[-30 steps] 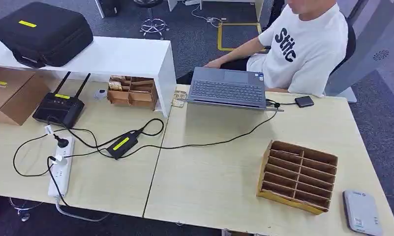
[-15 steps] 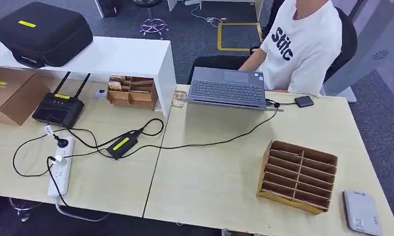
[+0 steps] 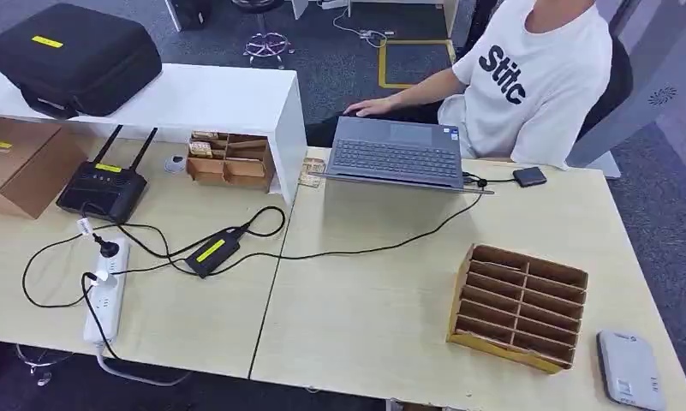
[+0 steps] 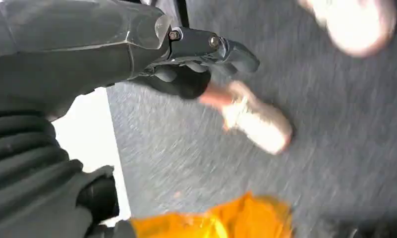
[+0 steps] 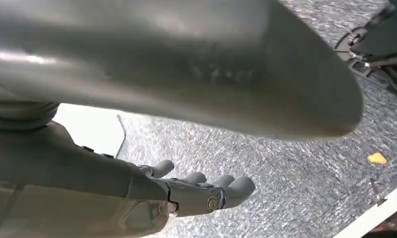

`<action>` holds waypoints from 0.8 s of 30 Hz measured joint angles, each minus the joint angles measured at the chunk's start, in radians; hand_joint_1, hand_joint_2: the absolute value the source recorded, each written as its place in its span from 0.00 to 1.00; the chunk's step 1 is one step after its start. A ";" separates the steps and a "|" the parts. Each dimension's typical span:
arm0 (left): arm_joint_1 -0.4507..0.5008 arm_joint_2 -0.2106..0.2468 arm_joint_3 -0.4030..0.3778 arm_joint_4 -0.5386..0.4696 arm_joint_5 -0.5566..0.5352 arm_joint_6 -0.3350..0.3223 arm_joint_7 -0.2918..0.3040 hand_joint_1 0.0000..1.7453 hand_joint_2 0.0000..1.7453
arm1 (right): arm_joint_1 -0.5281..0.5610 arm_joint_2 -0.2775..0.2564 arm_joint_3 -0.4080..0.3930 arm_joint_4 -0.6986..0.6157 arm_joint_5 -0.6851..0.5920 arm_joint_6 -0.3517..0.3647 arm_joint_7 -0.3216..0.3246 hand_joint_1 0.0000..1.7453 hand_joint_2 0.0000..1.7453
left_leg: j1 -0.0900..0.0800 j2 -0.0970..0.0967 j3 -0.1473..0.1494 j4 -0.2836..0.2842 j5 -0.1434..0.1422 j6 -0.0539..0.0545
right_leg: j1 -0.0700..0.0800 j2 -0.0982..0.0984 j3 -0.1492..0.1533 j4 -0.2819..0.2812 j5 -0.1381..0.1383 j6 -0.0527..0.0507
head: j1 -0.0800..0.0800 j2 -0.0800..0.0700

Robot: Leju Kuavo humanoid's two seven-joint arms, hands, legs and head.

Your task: Pass the card to the sensor for recognition and then transmit it.

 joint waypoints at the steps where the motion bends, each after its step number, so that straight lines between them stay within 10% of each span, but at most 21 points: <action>1: 0.001 0.003 0.000 0.000 -0.005 -0.001 0.000 0.00 0.00 | -0.005 0.000 0.000 0.000 0.000 0.002 0.003 0.00 0.00 | 0.000 0.000 0.000 0.000 0.000 0.000 | 0.000 0.000 0.000 0.000 0.000 0.000 | 0.000 0.000; 3: 0.002 0.010 0.000 0.000 -0.013 0.033 -0.001 0.00 0.00 | -0.012 0.000 0.000 0.000 -0.005 -0.002 0.010 0.00 0.00 | 0.000 -0.001 0.001 0.000 0.000 0.000 | 0.000 -0.001 0.000 0.000 0.000 0.000 | 0.000 0.000; 8: 0.001 -0.010 0.001 0.000 0.025 0.396 -0.004 0.00 0.00 | 0.009 0.000 -0.002 0.000 -0.041 -0.054 -0.001 0.00 0.00 | 0.000 -0.001 0.000 0.000 0.000 0.000 | 0.000 -0.001 0.000 0.000 0.000 0.000 | 0.000 0.000; 12: -0.003 -0.023 0.003 0.000 0.016 0.323 -0.013 0.00 0.00 | 0.021 0.000 -0.002 0.000 -0.039 -0.052 -0.010 0.00 0.00 | 0.000 0.000 0.000 0.000 0.000 0.000 | 0.000 0.000 0.000 0.000 0.000 0.000 | 0.000 0.000; 17: -0.002 -0.001 0.000 0.000 -0.014 -0.018 0.004 0.00 0.00 | 0.001 0.000 0.000 0.000 0.000 0.000 0.002 0.00 0.00 | 0.000 0.000 0.000 0.000 0.000 0.000 | 0.000 0.000 0.000 0.000 0.000 0.000 | 0.000 0.000; 24: 0.001 -0.009 0.000 -0.001 -0.003 0.364 -0.020 0.00 0.00 | 0.011 0.000 -0.002 0.000 -0.041 -0.051 -0.005 0.00 0.00 | 0.000 -0.001 0.000 0.000 0.000 0.000 | 0.000 -0.001 0.000 0.000 0.000 0.000 | 0.000 0.000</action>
